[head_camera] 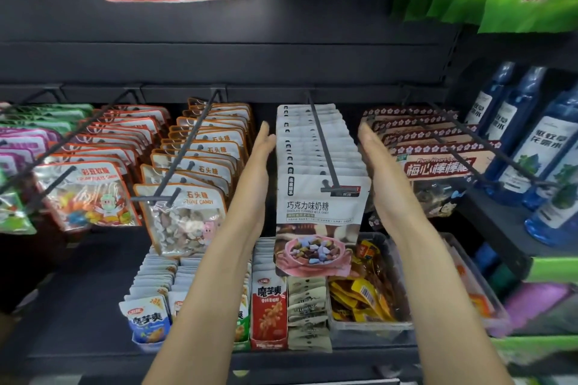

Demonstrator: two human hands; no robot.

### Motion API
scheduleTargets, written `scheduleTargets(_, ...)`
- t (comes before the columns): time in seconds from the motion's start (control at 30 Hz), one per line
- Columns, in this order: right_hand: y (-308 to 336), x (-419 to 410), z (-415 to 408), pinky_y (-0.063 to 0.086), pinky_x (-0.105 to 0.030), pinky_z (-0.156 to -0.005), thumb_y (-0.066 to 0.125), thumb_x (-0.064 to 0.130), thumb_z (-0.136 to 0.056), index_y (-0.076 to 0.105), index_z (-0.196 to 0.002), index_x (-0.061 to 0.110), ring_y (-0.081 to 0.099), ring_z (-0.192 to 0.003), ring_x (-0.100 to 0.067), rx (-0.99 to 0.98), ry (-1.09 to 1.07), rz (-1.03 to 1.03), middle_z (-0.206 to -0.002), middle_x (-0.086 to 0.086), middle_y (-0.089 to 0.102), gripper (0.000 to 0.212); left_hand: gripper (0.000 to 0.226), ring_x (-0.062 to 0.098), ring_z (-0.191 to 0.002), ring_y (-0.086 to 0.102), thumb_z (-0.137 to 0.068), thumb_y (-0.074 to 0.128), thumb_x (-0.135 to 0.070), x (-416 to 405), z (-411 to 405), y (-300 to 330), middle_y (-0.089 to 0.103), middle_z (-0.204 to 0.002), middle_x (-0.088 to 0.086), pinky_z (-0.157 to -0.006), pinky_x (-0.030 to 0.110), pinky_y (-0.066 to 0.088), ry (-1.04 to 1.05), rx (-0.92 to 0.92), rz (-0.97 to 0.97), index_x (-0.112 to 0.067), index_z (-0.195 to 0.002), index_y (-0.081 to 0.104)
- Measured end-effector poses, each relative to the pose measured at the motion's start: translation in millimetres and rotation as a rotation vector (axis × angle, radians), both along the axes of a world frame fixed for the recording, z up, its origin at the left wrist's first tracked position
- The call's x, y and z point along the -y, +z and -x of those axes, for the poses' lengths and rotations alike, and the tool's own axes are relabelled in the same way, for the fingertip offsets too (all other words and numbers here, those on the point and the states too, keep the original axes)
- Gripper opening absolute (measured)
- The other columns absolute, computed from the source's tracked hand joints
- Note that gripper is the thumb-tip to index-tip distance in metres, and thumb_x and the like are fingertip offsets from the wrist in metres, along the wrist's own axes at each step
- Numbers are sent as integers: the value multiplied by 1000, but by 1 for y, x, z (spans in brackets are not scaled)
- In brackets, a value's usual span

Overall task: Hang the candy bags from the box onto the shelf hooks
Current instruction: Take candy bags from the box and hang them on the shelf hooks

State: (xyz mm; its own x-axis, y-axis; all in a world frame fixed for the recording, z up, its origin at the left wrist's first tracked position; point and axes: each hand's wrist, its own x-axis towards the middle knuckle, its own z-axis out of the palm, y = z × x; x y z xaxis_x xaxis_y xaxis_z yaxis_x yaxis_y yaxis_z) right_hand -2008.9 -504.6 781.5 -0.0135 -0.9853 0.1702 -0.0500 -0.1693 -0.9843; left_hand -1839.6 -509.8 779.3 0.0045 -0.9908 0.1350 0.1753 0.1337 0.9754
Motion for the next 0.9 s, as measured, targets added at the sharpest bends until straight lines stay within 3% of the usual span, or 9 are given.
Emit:
scheduleTargets(0.13, -19, -11, -5, 26, -39, -118, 41, 75, -78, 27, -151, 34, 37, -136, -1, 113, 66, -17, -149, 18, 38, 84, 71, 8, -126, 50, -90, 51, -58, -7, 7, -15, 40, -148, -12, -105, 34, 43, -155, -83, -59, -31, -151, 26)
scheduleTargets(0.23, -26, -14, -6, 23, -42, -120, 43, 77, -75, 22, -152, 35, 29, -142, -3, 120, 64, 9, -155, 17, 29, 90, 66, 0, -115, 53, -95, 49, -42, -12, 15, -19, 45, -132, -21, -94, 26, 46, -115, -82, -42, -39, -151, 14)
scheduleTargets(0.3, -25, -15, -5, 30, -36, -117, 43, 71, -79, 21, -152, 34, 34, -137, 2, 111, 68, 34, -153, 18, 32, 84, 68, 6, -119, 54, -95, 50, -34, -12, 17, -23, 49, -131, -18, -95, 29, 48, -111, -105, -28, -42, -151, 12)
scheduleTargets(0.4, -33, -16, -3, 46, -14, -94, 49, 58, -83, 22, -153, 32, 50, -111, 19, 135, 78, 52, -133, 28, 46, 79, 78, 11, -121, 56, -88, 56, -34, -15, 17, -24, 49, -140, -10, -94, 31, 50, -110, -118, -18, -42, -151, 11)
scheduleTargets(0.53, -55, -24, -3, 47, -37, -101, 69, 46, -83, 31, -149, 29, 55, -122, -5, 75, 89, 47, -134, 12, 59, 78, 90, 6, -114, 61, -76, 61, -43, -17, 17, -32, 55, -135, -12, -86, 26, 54, -116, -114, -8, -43, -151, 12)
scheduleTargets(0.63, -60, -28, -4, 50, -17, -85, 69, 29, -79, 36, -145, 21, 61, -111, -1, 21, 90, 73, -125, 9, 63, 74, 89, 2, -111, 62, -77, 61, -42, -17, 16, -38, 57, -130, -15, -84, 21, 54, -109, -103, -2, -41, -151, 12)
scheduleTargets(0.7, -58, -28, -3, 50, -14, -77, 69, 24, -79, 34, -145, 21, 62, -105, 0, -26, 93, 92, -126, 7, 62, 75, 88, 3, -114, 60, -77, 63, -41, -18, 14, -38, 55, -136, -13, -93, 28, 52, -102, -81, -6, -43, -150, 13)
scheduleTargets(0.83, -44, -35, 4, 43, -14, -99, 65, 10, -90, 17, -153, 29, 45, -122, 14, -76, 96, 129, -135, 33, 46, 81, 73, -16, -98, 59, -92, 57, -31, -22, 13, -31, 51, -122, -32, -79, 12, 51, -58, -4, 22, -40, -151, 16)
scheduleTargets(0.9, -25, -36, 10, 32, -24, -113, 57, 12, -96, 22, -150, 32, 28, -136, 12, -196, 49, 248, -144, 35, 32, 68, 63, -28, -91, 51, -95, 54, -30, -24, 12, -20, 44, -112, -39, -74, 2, 45, 11, 78, 86, -38, -149, 22)
